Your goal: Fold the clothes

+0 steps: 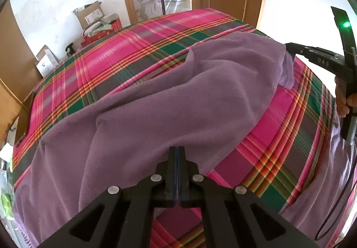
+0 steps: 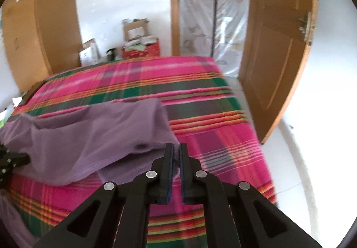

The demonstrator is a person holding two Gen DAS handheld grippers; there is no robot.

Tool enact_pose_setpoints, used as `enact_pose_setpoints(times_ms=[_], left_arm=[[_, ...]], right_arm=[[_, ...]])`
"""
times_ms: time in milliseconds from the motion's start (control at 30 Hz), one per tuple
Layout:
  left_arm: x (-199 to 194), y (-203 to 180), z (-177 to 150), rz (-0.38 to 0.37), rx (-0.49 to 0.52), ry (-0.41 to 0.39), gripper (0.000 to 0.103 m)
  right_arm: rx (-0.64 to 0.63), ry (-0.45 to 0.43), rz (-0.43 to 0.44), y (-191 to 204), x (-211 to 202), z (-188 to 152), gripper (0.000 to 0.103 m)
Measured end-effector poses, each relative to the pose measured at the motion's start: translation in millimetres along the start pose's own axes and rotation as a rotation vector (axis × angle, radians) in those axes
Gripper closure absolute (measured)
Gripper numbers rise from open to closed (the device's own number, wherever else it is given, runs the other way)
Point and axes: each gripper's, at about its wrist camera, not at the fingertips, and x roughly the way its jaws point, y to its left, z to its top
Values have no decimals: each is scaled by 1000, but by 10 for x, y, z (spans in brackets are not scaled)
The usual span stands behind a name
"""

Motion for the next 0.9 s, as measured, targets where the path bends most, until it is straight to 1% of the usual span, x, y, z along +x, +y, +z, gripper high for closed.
enact_pose_setpoints(times_ms=[100,233,300,433,567,700,733,833,900], left_arm=[[-4,-35,-11,15,16,-3,102],[-17,-62,-11,-10,20,1,102],[-14,-38,3,-8,13,3,101],[-63,59,22,-29,-27,-4,101],[-110,160,58,-24,-49,-6,96],[-206,335,114,-4,-68,-23,93],[-249,415,128,11,-81,-34,93],[-331,657,165,57,-113,-55,91],[-355,833,174,96,-129,-48,88]], right_arm=[[5,-4,-37,-88,24,29,98],[21,-8,-83,-222,75,80,98],[29,-10,-106,-289,100,106,98],[45,-14,-152,-424,152,158,98],[51,-14,-197,-522,178,171,98],[54,1,-229,-628,236,194,98],[47,5,-241,-631,255,205,98],[39,19,-235,-639,285,228,98],[44,27,-224,-635,277,243,97]])
